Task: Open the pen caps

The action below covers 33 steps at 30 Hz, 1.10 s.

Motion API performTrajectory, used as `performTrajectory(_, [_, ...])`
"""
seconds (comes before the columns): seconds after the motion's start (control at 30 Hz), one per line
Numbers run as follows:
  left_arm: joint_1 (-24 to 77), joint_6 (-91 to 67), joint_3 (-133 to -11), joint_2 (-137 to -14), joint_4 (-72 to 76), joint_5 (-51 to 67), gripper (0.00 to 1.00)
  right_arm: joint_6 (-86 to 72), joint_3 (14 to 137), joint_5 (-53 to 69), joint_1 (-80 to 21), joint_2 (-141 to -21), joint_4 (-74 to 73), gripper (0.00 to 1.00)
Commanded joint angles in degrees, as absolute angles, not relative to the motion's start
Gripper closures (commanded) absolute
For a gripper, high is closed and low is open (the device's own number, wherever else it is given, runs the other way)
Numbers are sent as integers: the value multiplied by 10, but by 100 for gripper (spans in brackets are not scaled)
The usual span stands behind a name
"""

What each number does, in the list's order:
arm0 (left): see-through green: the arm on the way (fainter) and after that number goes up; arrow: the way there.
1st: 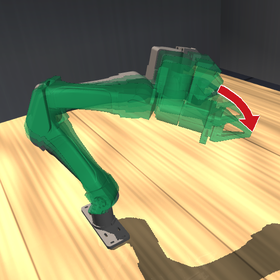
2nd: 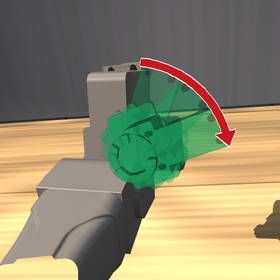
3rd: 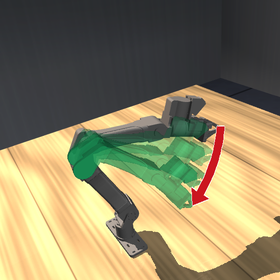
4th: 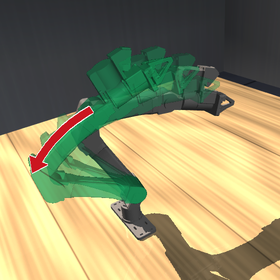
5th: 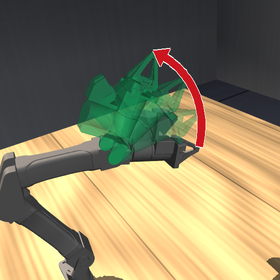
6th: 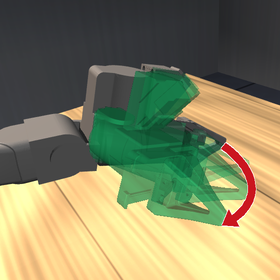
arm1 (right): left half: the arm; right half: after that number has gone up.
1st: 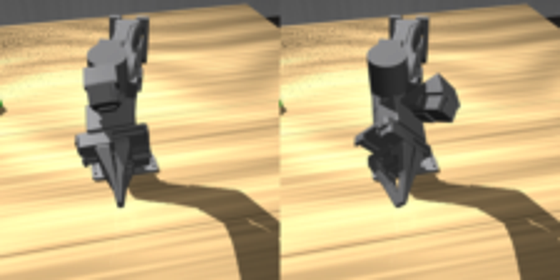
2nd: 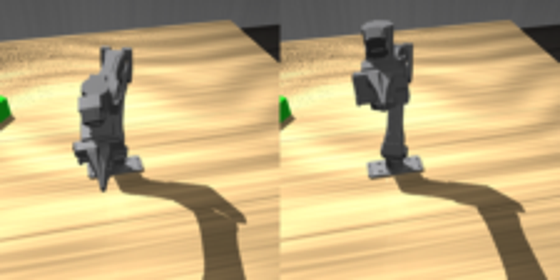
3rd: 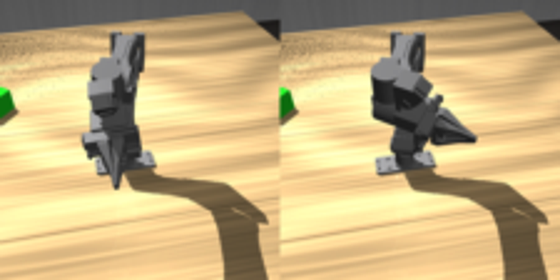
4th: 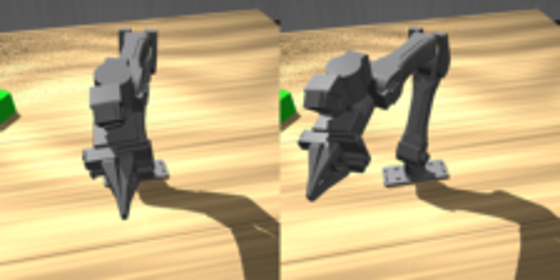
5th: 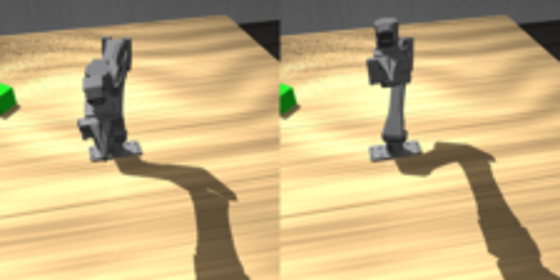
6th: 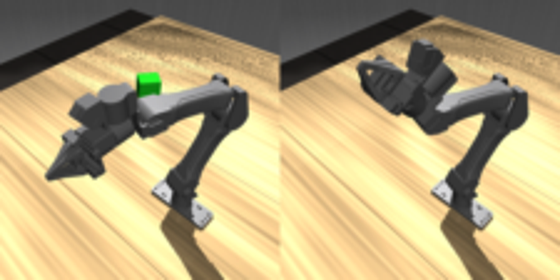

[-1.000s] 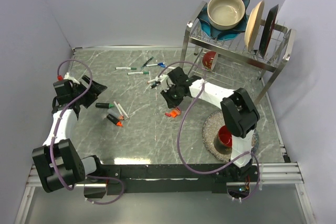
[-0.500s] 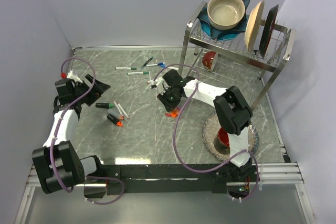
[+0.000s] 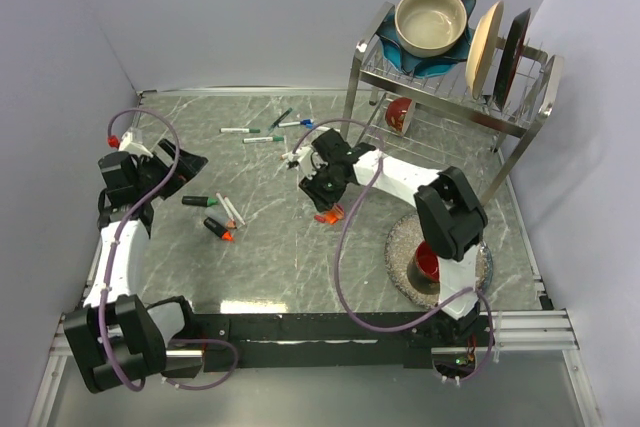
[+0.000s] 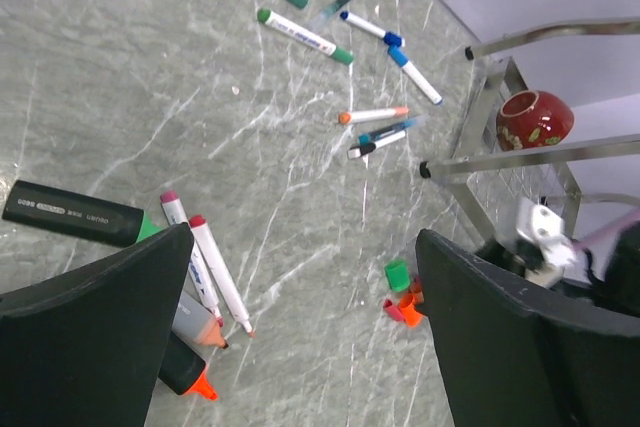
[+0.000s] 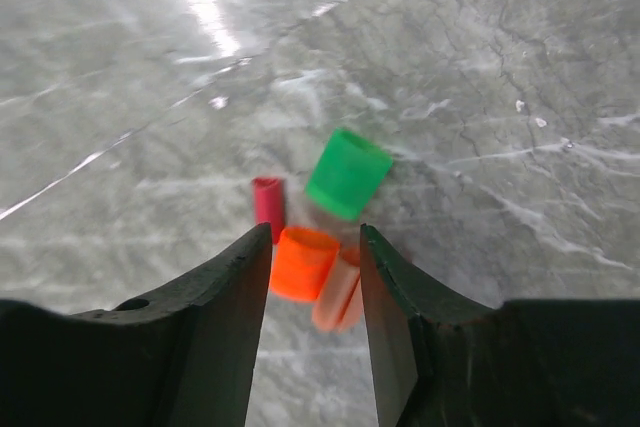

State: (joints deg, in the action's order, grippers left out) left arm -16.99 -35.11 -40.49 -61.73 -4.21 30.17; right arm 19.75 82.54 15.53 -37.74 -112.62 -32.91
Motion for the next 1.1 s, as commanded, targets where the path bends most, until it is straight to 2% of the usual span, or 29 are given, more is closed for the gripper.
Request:
performTrajectory(0.0, [-168, -337, -399, -582, -33, 281, 1, 265, 814, 220, -375, -1020, -356, 51])
performTrajectory(0.27, [-168, -338, -397, -574, -44, 285, 0, 322, 761, 276, -362, -870, -383, 51])
performTrajectory(0.43, [-164, -338, -389, -561, -38, 302, 0, 334, 792, 294, -359, -810, -416, 51])
performTrajectory(0.57, [-140, -328, -385, -555, -28, 320, 1, 314, 790, 316, -345, -760, -389, 51])
performTrajectory(0.67, [-96, -308, -397, -553, -44, 291, 1, 291, 786, 387, -307, -737, -379, 51])
performTrajectory(0.9, [-23, -281, -428, -571, -83, 236, 1, 265, 793, 424, -287, -740, -349, 50])
performTrajectory(1.07, [-4, -253, -459, -605, -118, 204, 0, 329, 817, 419, -292, -795, -355, 46])
